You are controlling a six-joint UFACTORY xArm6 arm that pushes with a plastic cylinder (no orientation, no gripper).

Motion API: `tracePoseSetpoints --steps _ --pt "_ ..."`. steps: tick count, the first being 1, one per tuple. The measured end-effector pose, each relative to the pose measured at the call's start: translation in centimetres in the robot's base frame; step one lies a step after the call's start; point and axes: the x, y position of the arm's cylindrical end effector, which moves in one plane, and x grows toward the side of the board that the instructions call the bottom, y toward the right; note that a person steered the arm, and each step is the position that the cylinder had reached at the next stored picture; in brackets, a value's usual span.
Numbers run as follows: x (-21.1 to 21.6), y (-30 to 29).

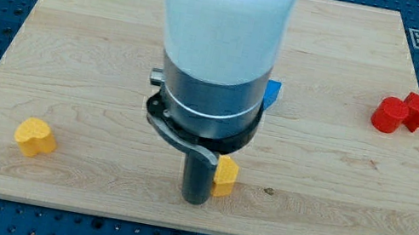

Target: Move the hexagon diagonally to the cube

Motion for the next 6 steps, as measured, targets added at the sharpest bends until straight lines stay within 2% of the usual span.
tracePoseSetpoints --steps 1,6 --pt "-1.2 -3.3" --pt "-1.5 8.1"
